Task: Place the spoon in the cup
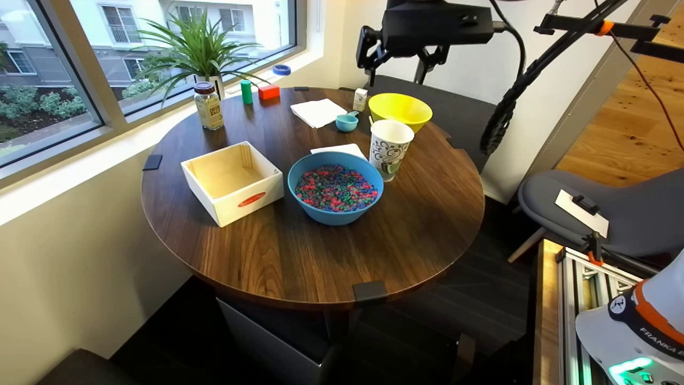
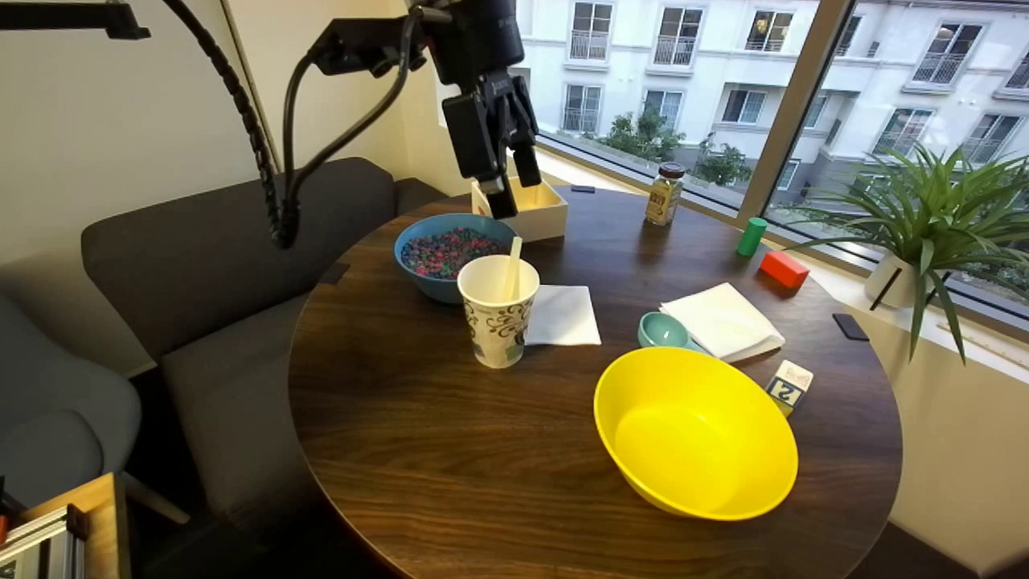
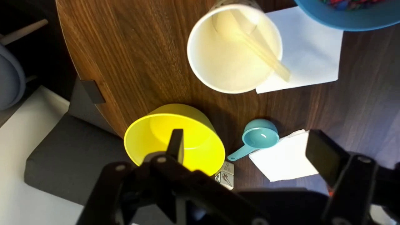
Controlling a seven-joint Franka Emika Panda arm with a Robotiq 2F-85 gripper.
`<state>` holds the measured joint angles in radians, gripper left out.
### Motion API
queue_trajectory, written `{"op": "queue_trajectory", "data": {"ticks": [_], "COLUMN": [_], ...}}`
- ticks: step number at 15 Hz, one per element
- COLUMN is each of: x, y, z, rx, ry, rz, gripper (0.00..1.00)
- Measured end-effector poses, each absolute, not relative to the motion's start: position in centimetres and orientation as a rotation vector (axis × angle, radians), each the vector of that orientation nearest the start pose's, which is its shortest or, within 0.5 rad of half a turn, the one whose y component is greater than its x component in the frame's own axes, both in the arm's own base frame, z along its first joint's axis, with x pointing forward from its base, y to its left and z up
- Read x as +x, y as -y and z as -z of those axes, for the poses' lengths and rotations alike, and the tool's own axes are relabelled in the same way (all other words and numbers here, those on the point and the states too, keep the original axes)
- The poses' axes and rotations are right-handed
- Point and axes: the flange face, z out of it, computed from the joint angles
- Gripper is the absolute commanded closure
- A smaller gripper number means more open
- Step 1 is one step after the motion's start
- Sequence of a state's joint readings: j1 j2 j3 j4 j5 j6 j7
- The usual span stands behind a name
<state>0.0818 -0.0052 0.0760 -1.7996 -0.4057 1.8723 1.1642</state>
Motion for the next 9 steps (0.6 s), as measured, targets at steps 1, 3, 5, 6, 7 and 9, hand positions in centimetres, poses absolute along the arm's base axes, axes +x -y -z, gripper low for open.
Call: {"op": "queue_trajectory", "data": {"ticks": [1,3,5,6,7,9], "x": [56.4,55.4,54.6,54.2,54.0,53.7], "y": [-5.3,-3.8,-2.5,-2.0,-1.6,-1.4], "z": [-56.0,-57.5,-58.7,-59.2,-59.4,-59.4], "rx": [-3.023,-3.003,-2.978,-2.968,-2.960,-2.959], "ry": [-1.421,-1.364,-1.326,-1.307,-1.294,-1.287], "rz": [0.482,0.438,0.401,0.383,0.372,0.362], "gripper": [0.00,0.00,0.00,0.00,0.00,0.00]}}
